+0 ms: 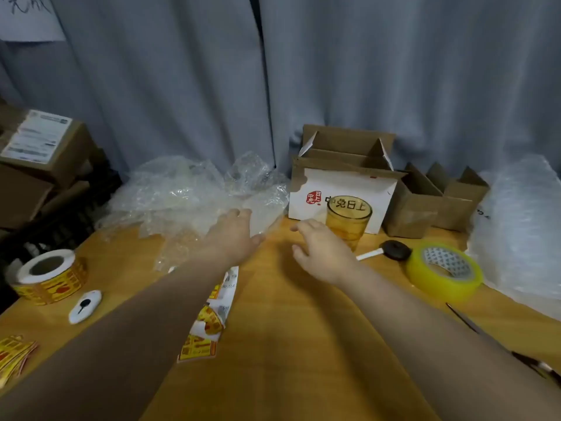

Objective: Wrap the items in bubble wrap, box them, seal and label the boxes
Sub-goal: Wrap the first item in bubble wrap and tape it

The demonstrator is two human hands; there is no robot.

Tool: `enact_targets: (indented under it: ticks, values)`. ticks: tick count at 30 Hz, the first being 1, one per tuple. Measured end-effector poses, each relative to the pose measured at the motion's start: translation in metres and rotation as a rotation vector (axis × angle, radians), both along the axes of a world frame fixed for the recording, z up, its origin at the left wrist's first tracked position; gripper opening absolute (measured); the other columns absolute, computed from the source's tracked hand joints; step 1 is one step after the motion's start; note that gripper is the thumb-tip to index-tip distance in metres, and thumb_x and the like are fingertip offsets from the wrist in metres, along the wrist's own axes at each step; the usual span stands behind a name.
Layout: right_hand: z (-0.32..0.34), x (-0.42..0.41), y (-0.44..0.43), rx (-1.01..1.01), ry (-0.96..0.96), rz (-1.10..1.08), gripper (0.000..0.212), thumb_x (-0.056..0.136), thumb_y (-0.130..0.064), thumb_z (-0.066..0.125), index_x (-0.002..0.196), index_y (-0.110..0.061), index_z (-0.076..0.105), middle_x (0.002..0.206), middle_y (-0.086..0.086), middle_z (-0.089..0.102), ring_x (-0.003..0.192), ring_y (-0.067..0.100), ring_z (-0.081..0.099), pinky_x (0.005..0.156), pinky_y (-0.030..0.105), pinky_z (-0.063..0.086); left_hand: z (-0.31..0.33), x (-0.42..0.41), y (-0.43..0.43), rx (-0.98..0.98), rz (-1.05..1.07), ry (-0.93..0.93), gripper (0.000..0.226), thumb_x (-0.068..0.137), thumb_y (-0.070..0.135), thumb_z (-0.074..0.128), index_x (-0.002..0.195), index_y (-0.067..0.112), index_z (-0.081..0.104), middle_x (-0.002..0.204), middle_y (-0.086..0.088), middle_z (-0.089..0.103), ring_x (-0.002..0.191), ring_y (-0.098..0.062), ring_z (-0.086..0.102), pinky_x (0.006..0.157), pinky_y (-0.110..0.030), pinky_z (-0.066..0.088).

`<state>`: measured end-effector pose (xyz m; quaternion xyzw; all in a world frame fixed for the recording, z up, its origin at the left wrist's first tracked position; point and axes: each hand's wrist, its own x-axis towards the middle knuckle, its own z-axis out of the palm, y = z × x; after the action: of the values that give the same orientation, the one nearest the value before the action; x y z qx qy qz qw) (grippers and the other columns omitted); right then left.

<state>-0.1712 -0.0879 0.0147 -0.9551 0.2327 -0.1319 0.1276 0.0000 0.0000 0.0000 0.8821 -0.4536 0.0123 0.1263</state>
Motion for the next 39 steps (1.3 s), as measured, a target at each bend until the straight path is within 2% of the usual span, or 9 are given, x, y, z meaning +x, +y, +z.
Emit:
enact_targets:
  ticks: [3,6,10,14,20,25,29,36,39]
  values:
    - [-0.010,0.026,-0.012,0.165,-0.039,-0.043,0.047,0.094,-0.025,0.052,0.138,-0.015,0.041,0.140,0.005,0.045,0.125,0.022,0.046,0.101,0.030,0.037,-0.013,0.021,-0.014,0.147,0.110,0.083,0.079,0.086,0.061,0.050,0.145,0.017,0.023,0.138,-0.014,0.042,0.121,-0.034,0.046,0.096,-0.044,0.041]
    - [-0.019,0.057,-0.018,0.411,-0.120,-0.084,0.047,0.093,-0.021,0.056,0.137,-0.013,0.043,0.135,0.004,0.050,0.119,0.019,0.051,0.095,0.023,0.036,-0.024,0.042,-0.022,0.195,0.105,0.114,0.046,0.094,0.038,0.050,0.132,0.013,0.043,0.120,-0.013,0.058,0.108,-0.029,0.056,0.088,-0.037,0.047]
    - [-0.018,0.090,-0.021,0.918,-0.345,-0.179,0.034,0.094,-0.035,0.056,0.122,-0.015,0.052,0.117,0.000,0.059,0.111,0.016,0.056,0.091,0.025,0.044,-0.020,0.055,-0.030,-0.241,0.071,0.037,0.014,0.096,0.016,0.043,0.097,0.011,0.056,0.093,-0.007,0.057,0.084,-0.024,0.056,0.067,-0.031,0.040]
    - [-0.005,0.116,-0.025,1.260,-0.486,-0.228,0.053,0.086,-0.058,0.057,0.124,-0.022,0.049,0.121,-0.004,0.058,0.104,0.014,0.057,0.081,0.027,0.043,0.001,0.041,-0.031,-0.483,-0.204,0.073,0.015,0.094,0.011,0.048,0.106,0.014,0.055,0.105,0.005,0.045,0.091,-0.009,0.047,0.077,-0.020,0.036]
    - [0.015,0.140,-0.036,1.128,-0.794,-0.305,0.034,0.092,-0.007,0.058,0.126,-0.009,0.053,0.111,0.008,0.065,0.098,0.022,0.064,0.088,0.032,0.053,0.006,0.034,-0.008,-0.316,-0.376,0.122,0.049,0.088,0.038,0.061,0.131,0.021,0.043,0.139,0.009,0.036,0.117,0.004,0.037,0.097,-0.014,0.031]
    - [0.040,0.137,-0.038,1.169,-0.828,-0.318,0.010,0.094,-0.015,0.057,0.102,-0.014,0.063,0.094,0.002,0.066,0.089,0.018,0.062,0.086,0.033,0.054,0.013,0.053,0.005,-0.297,-0.011,0.052,0.043,0.088,0.031,0.062,0.125,0.016,0.047,0.142,-0.003,0.035,0.123,-0.018,0.042,0.103,-0.032,0.037]
    - [0.054,0.125,-0.035,1.002,-0.686,-0.281,0.018,0.098,-0.028,0.049,0.094,-0.012,0.058,0.082,0.001,0.059,0.077,0.013,0.057,0.070,0.023,0.051,0.032,0.068,0.012,-0.345,0.073,-0.089,0.019,0.095,0.020,0.048,0.103,0.010,0.062,0.107,-0.012,0.059,0.101,-0.031,0.053,0.087,-0.038,0.040]
    - [0.044,0.084,-0.054,-0.553,-0.272,-0.136,0.028,0.083,-0.015,0.065,0.110,-0.015,0.060,0.119,0.008,0.056,0.113,0.029,0.052,0.097,0.039,0.035,0.074,0.082,0.004,-0.465,0.045,-0.071,0.019,0.094,0.018,0.051,0.083,0.007,0.062,0.093,-0.019,0.062,0.093,-0.036,0.057,0.076,-0.036,0.040]
    - [0.045,0.073,-0.062,-0.716,-0.245,-0.229,0.050,0.070,-0.006,0.070,0.117,-0.017,0.058,0.143,0.021,0.041,0.132,0.040,0.038,0.110,0.051,0.013,0.093,0.072,-0.008,-0.583,0.009,-0.098,0.013,0.092,0.017,0.053,0.082,0.012,0.059,0.090,-0.016,0.065,0.091,-0.036,0.058,0.077,-0.037,0.043]
